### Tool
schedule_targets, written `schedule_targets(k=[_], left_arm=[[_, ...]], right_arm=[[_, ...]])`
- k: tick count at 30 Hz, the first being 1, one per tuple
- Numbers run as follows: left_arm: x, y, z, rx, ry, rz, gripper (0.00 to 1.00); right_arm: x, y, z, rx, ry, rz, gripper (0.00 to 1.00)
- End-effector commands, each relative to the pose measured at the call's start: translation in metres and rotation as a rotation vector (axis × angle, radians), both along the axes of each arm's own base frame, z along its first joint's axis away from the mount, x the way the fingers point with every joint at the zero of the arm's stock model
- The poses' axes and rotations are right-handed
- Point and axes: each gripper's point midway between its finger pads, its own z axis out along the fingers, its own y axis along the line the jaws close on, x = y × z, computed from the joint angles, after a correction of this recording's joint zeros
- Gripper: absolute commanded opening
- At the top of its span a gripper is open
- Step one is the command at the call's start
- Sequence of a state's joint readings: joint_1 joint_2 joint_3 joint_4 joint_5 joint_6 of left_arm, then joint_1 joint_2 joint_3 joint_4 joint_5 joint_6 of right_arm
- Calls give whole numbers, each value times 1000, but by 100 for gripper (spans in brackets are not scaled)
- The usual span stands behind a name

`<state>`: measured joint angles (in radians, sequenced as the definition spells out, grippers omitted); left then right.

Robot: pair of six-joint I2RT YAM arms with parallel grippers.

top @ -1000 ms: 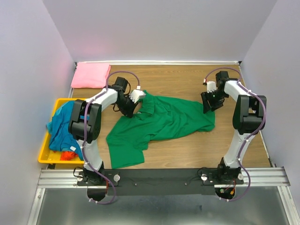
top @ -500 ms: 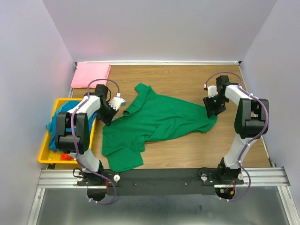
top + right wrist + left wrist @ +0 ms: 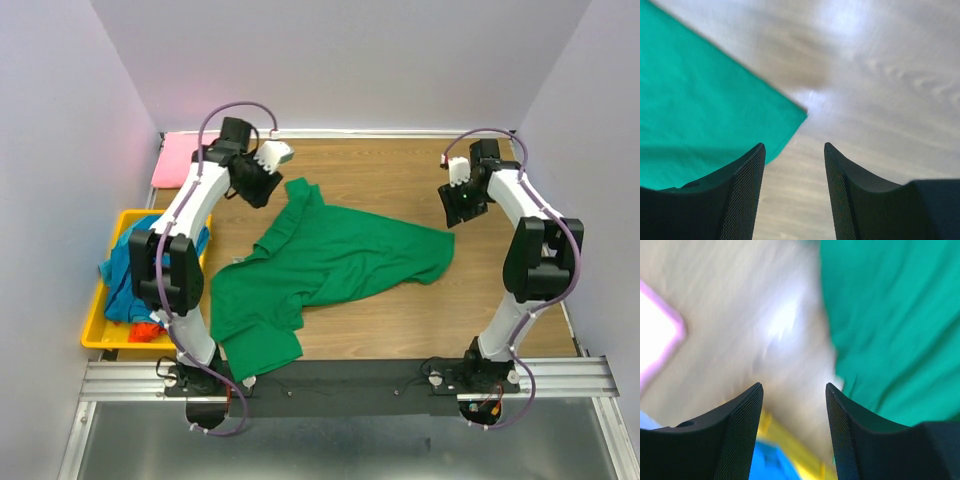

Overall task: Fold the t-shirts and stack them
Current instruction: Flatten the tshirt out

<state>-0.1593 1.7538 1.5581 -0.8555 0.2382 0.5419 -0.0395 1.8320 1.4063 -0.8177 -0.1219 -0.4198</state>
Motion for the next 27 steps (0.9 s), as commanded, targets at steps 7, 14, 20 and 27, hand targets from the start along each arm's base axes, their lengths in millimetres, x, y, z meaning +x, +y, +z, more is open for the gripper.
schedule_targets(k=[7, 14, 20, 27], left_arm=[[18, -101, -54, -185, 163, -66, 63], [17, -103, -77, -157, 180, -44, 64], [22, -89, -100, -83, 186, -4, 59], [21, -86, -107, -74, 187, 0, 48]], right_arm=[[24, 17, -24, 110, 45, 29, 57], [12, 21, -40, 125, 98, 62, 54], [-2, 13, -59, 85, 156, 73, 40], [-8, 8, -46, 52, 128, 88, 40]])
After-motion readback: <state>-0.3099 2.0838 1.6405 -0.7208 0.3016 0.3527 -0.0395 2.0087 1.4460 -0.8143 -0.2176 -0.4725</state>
